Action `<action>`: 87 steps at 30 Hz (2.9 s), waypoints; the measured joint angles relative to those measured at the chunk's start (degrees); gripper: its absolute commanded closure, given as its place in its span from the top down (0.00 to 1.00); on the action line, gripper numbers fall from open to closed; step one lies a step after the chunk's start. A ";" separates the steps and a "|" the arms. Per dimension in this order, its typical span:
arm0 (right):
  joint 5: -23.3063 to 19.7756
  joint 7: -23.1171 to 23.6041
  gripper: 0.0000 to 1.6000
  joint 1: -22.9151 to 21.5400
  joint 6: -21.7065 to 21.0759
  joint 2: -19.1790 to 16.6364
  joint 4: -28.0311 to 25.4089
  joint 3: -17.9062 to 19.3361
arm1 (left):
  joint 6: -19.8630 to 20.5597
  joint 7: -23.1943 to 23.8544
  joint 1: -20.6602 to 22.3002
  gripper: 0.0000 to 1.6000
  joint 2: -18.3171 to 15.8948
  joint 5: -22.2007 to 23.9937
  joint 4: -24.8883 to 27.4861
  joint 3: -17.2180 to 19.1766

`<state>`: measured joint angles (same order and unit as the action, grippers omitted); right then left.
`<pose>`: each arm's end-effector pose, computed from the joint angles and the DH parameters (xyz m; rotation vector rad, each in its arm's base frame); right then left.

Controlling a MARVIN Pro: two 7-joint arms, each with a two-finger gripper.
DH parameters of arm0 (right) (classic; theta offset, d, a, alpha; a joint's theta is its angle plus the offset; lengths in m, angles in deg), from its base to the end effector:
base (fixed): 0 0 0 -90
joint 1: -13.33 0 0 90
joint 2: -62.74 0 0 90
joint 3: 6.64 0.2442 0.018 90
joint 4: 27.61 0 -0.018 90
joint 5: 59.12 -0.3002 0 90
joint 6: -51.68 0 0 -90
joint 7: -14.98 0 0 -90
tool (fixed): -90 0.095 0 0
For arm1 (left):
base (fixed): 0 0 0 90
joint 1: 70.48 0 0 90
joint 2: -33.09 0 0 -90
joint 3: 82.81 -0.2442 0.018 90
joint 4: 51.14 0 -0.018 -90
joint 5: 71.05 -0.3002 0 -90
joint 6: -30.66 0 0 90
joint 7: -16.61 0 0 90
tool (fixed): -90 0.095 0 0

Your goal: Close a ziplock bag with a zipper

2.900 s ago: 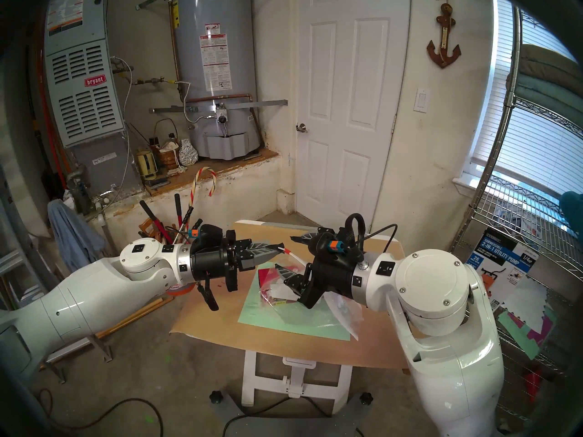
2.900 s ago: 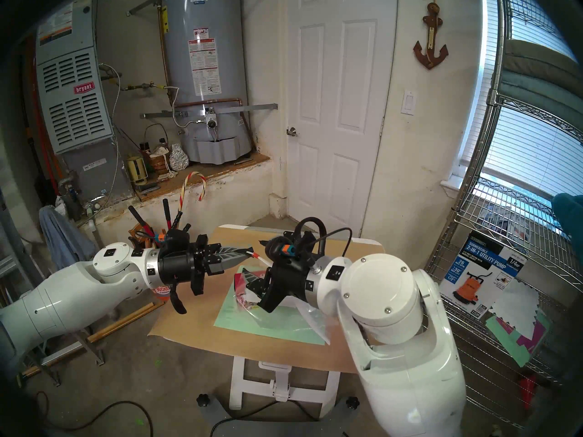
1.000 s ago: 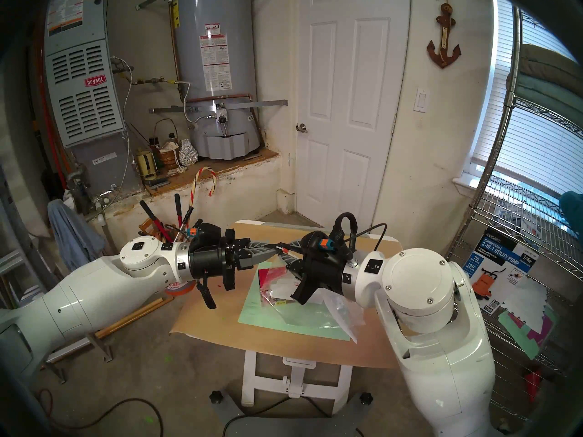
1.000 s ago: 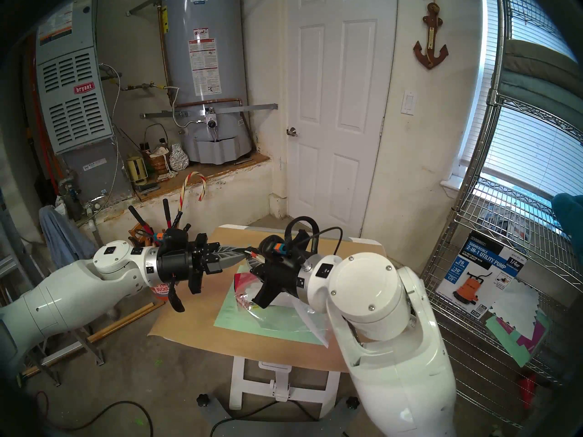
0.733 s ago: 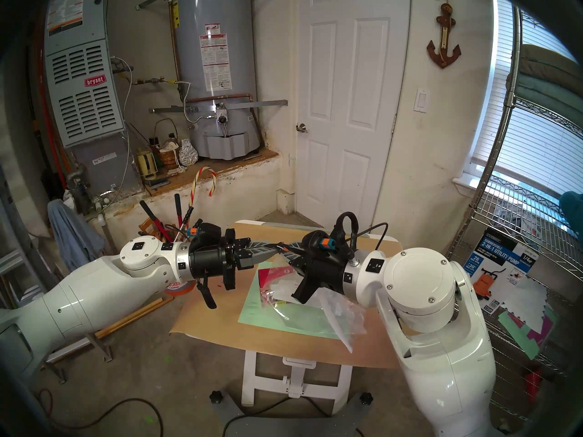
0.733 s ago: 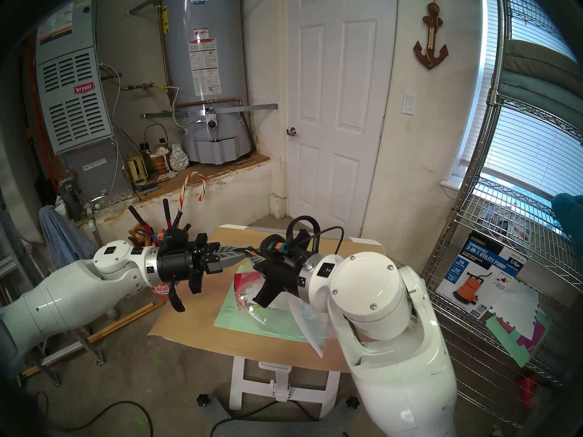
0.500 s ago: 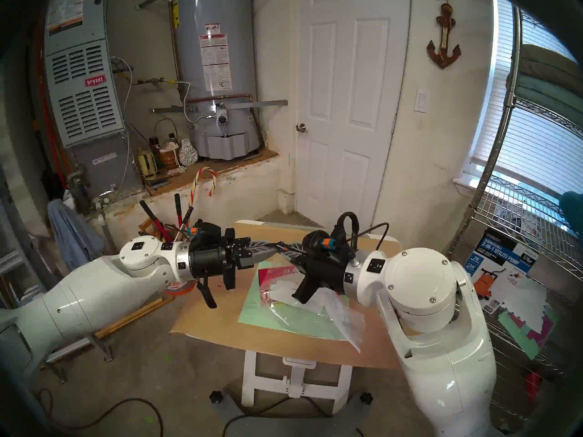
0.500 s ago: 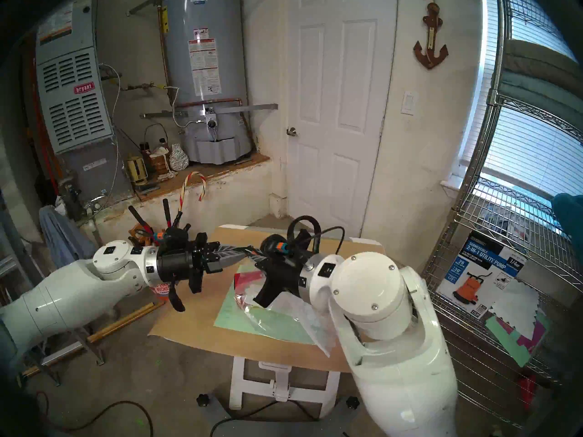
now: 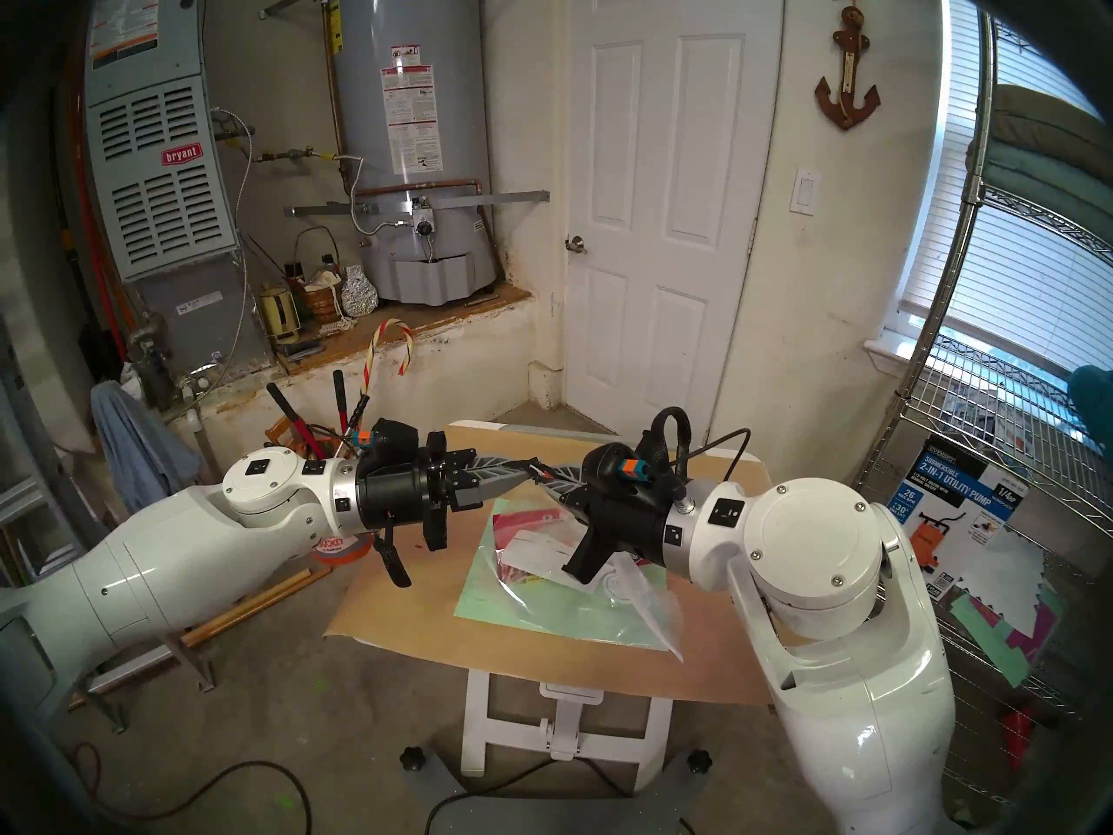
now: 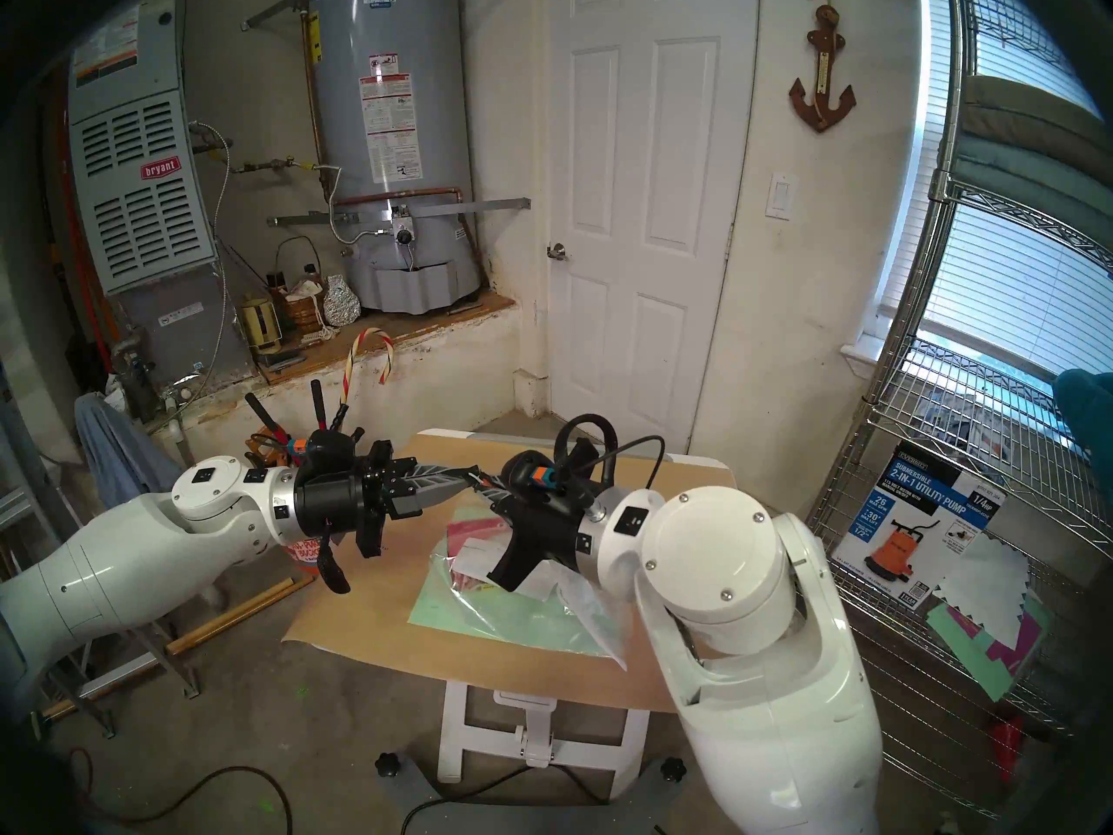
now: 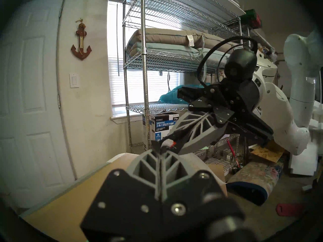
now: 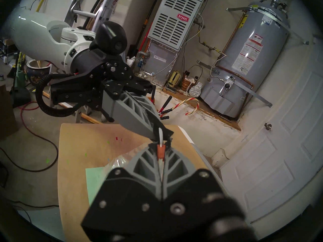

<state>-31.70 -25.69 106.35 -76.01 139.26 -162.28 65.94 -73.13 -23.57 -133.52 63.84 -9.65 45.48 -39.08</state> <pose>0.2919 0.1243 -0.1060 -1.9516 -1.4498 -1.6893 0.3581 -0.0149 -0.1760 1.3132 -1.1011 1.4092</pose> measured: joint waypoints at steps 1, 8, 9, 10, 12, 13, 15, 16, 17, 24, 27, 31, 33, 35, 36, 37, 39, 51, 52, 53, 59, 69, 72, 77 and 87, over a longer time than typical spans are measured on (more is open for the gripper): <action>-0.08 0.00 0.00 0.07 0.10 -0.13 -0.05 0.12 | 0.00 0.00 0.00 0.00 -0.06 0.03 0.08 -0.01; -0.56 -0.14 0.00 0.55 1.36 -0.99 0.02 0.90 | -0.05 -0.14 -0.02 0.00 -0.61 0.49 0.50 0.05; -0.62 -0.18 0.00 0.60 1.47 -1.07 0.08 1.04 | -0.10 -0.19 -0.02 0.00 -0.71 0.56 0.53 0.13; -0.68 -0.20 0.00 0.65 1.56 -1.13 0.14 1.16 | -0.14 -0.24 -0.02 0.00 -0.80 0.62 0.55 0.21; -0.72 -0.28 0.00 0.90 1.66 -1.43 0.45 1.71 | -0.36 -0.50 0.00 0.00 -1.13 0.96 0.55 0.70; -0.73 -0.30 0.00 1.02 1.69 -1.57 0.60 1.92 | -0.45 -0.59 0.04 0.00 -1.27 1.09 0.55 0.90; -0.79 -0.33 0.00 1.27 1.79 -1.82 0.88 2.28 | -0.62 -0.73 0.13 0.00 -1.56 1.40 0.51 1.28; -0.83 -0.35 0.00 1.37 1.82 -1.89 0.95 2.39 | -0.67 -0.76 0.17 0.00 -1.65 1.50 0.49 1.38; -0.89 -0.37 0.00 1.49 1.88 -1.99 1.04 2.55 | -0.75 -0.80 0.21 0.00 -1.76 1.64 0.47 1.51; -1.17 -0.58 0.00 1.96 2.15 -2.14 1.26 3.08 | -0.85 -0.36 0.35 0.00 -2.17 2.42 0.19 1.73; -1.25 -0.69 0.00 1.88 2.25 -2.08 1.32 3.11 | -0.31 1.26 0.49 0.39 -2.25 3.00 -0.17 1.64; -1.29 -0.78 0.00 1.59 2.26 -1.99 1.48 2.95 | 1.13 3.34 0.69 0.90 -2.43 3.71 -0.47 1.45; -1.32 -0.79 0.00 1.36 2.26 -1.94 1.58 2.82 | 2.00 4.31 0.81 0.89 -2.55 4.01 -0.59 1.36; -1.36 -0.79 0.00 1.17 2.24 -1.88 1.66 2.73 | 2.58 5.03 0.92 0.75 -2.59 4.14 -0.87 1.25; -1.39 -0.79 0.00 1.06 2.23 -1.86 1.71 2.69 | 2.90 5.37 0.99 0.69 -2.59 4.16 -1.09 1.19; -1.42 -0.79 0.00 0.99 2.23 -1.84 1.73 2.67 | 3.09 5.56 1.05 0.61 -2.59 4.16 -1.24 1.14; -1.50 -0.79 0.00 0.83 2.19 -1.81 1.78 2.60 | 3.63 6.06 1.27 0.52 -2.42 4.15 -1.80 1.00; -1.87 -0.67 0.00 0.29 1.24 -1.73 1.76 2.04 | 6.19 8.75 3.44 0.91 0.57 2.95 -5.59 0.07; -1.88 -0.67 0.00 0.25 1.13 -1.73 1.74 1.94 | 6.42 9.05 3.67 0.92 0.87 2.78 -5.90 -0.02; -1.88 -0.67 0.00 0.22 1.05 -1.73 1.73 1.84 | 6.64 9.31 3.87 0.94 1.14 2.63 -6.15 -0.09; -1.88 -0.68 0.00 0.07 0.78 -1.75 1.73 1.33 | 7.79 10.61 4.90 0.95 2.49 2.14 -7.35 -0.30; -1.96 -0.70 0.00 -0.10 1.19 -1.83 1.70 1.02 | 9.93 13.53 6.41 1.00 4.20 2.21 -9.39 -0.61; -1.97 -0.72 0.00 -0.10 1.28 -1.85 1.66 1.00 | 10.69 14.66 6.89 1.00 4.71 2.21 -9.95 -0.82; -2.03 -0.72 0.00 -0.10 1.41 -1.93 1.51 0.99 | 11.73 16.53 7.61 1.00 5.42 2.05 -10.85 -1.25; -2.26 -0.60 0.00 -0.03 1.62 -2.19 1.01 0.97 | 12.93 19.39 9.03 1.00 7.00 0.33 -12.63 -2.13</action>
<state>-33.96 -26.30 106.33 -74.39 137.06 -161.27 66.91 -60.20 -4.19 -124.49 70.83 -9.32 32.86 -41.21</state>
